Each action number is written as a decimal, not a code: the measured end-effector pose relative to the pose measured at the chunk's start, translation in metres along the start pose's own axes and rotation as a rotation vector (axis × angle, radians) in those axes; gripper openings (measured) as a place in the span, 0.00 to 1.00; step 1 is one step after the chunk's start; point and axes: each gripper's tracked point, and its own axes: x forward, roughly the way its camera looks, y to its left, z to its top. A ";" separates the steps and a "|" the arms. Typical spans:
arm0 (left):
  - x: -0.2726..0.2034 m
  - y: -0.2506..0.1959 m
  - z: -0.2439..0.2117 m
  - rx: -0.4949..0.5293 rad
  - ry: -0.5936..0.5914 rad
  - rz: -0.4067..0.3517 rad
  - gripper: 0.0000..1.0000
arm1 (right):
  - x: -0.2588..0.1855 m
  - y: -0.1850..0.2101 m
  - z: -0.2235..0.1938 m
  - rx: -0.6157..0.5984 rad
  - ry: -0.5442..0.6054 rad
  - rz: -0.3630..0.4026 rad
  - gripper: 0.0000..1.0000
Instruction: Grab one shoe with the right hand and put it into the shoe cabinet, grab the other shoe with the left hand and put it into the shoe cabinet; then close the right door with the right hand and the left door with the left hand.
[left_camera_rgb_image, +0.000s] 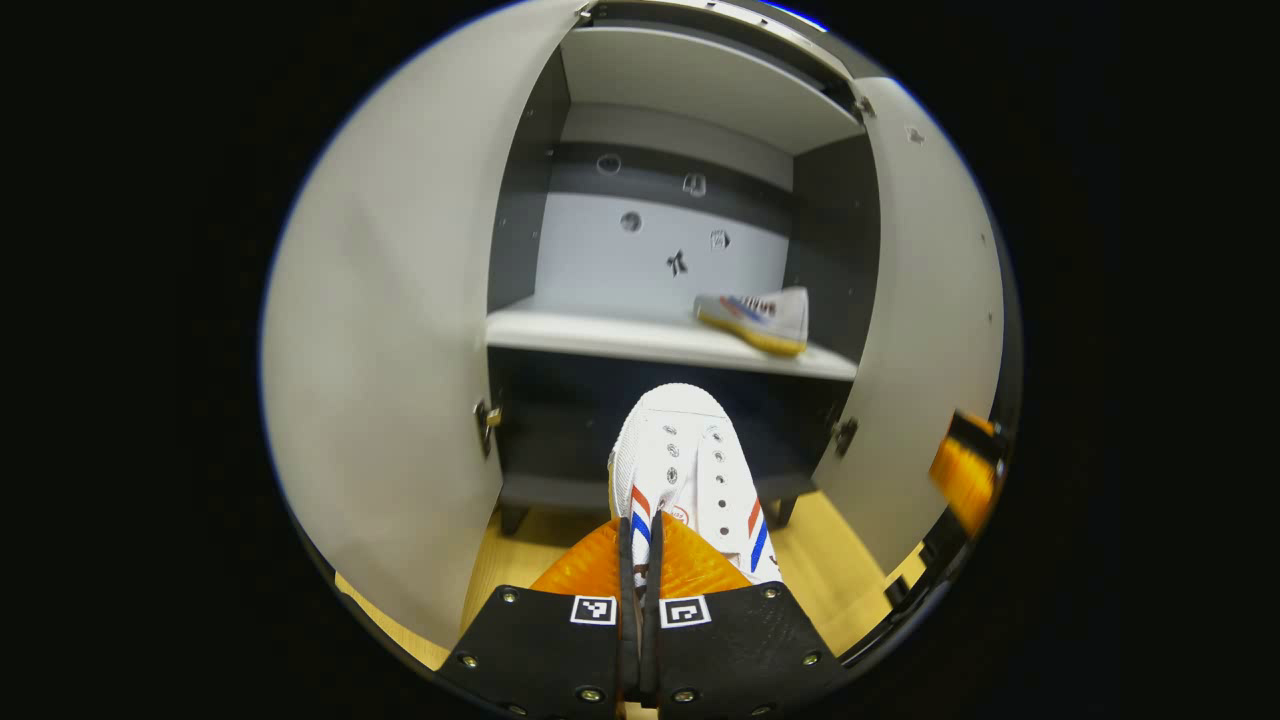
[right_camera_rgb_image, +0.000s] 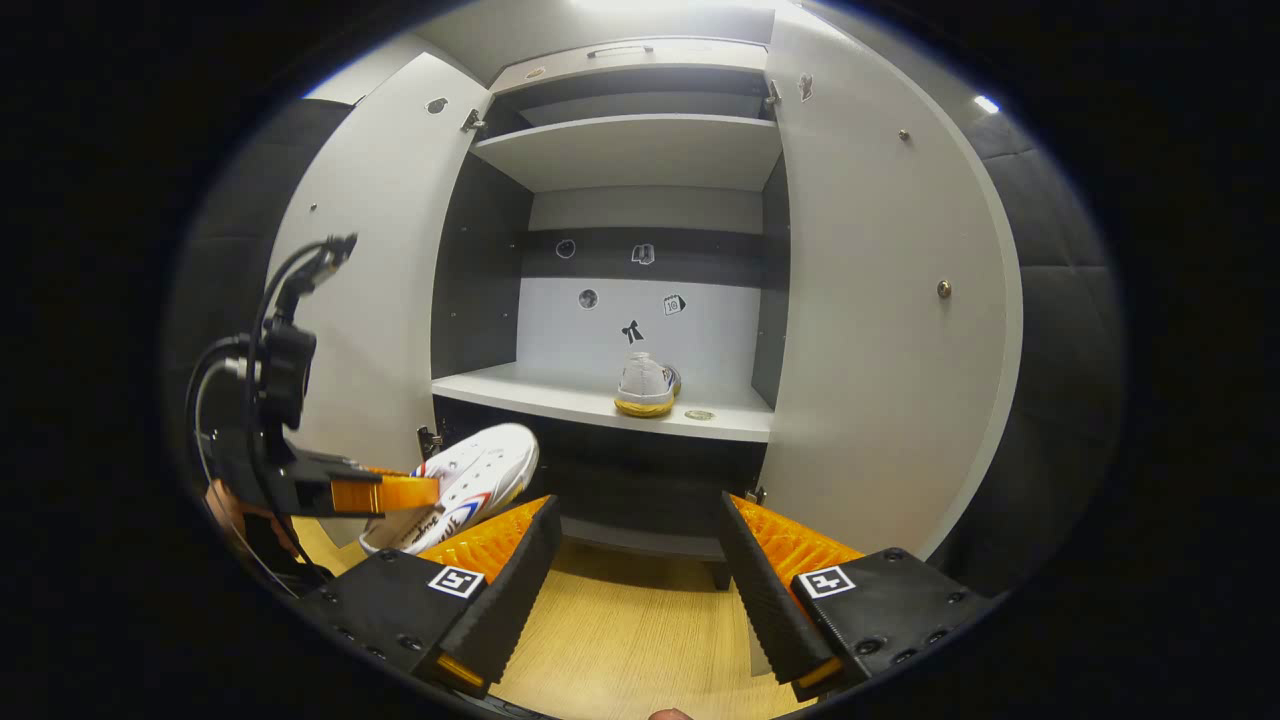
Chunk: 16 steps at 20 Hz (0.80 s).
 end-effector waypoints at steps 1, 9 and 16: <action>0.000 0.000 -0.001 -0.001 -0.020 -0.004 0.00 | 0.000 0.000 0.000 0.002 -0.001 0.002 0.98; -0.005 -0.001 0.004 0.030 -0.149 0.014 0.00 | 0.005 -0.001 -0.008 0.009 0.008 0.014 0.98; -0.005 -0.001 0.004 0.040 -0.171 0.028 0.00 | 0.015 -0.006 -0.015 0.031 0.024 0.012 0.98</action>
